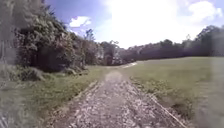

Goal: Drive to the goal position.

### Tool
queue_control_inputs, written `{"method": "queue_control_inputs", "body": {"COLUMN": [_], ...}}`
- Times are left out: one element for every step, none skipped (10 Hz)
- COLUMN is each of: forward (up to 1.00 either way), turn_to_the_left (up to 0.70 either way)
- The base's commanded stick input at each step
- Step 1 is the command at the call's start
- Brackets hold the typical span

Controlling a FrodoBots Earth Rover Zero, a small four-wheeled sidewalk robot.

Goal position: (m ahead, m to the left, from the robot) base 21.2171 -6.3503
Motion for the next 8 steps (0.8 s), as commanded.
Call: {"method": "queue_control_inputs", "body": {"forward": [0.70, 0.70, 0.70, 0.70, 0.70, 0.70, 0.70, 0.70], "turn_to_the_left": [0.00, 0.00, 0.00, 0.00, 0.00, 0.00, 0.00, 0.00]}}
